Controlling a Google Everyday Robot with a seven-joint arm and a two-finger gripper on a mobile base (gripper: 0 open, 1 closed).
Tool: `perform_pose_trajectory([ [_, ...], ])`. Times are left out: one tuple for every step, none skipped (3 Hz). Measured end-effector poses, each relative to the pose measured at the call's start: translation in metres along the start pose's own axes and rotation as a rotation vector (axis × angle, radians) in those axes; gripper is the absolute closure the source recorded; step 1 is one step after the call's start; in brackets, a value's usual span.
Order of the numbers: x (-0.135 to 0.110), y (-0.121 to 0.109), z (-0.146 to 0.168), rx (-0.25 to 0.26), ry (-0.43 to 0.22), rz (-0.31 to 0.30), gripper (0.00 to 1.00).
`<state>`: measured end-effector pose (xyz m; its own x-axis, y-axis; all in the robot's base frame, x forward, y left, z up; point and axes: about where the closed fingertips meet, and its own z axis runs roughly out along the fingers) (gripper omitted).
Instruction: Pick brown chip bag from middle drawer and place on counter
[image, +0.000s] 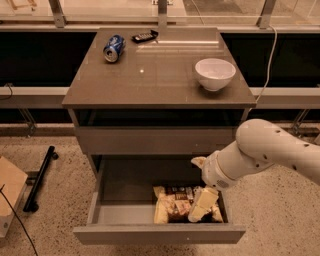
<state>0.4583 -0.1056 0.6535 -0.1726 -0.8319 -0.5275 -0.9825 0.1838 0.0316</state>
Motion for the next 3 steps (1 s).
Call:
perform_pose_trajectory([
  [0.008, -0.013, 0.027, 0.038, 0.037, 0.003, 0.0],
  [0.023, -0.026, 0.055, 0.077, 0.083, 0.007, 0.0],
  [0.05, -0.054, 0.099, 0.09, 0.104, 0.024, 0.0],
])
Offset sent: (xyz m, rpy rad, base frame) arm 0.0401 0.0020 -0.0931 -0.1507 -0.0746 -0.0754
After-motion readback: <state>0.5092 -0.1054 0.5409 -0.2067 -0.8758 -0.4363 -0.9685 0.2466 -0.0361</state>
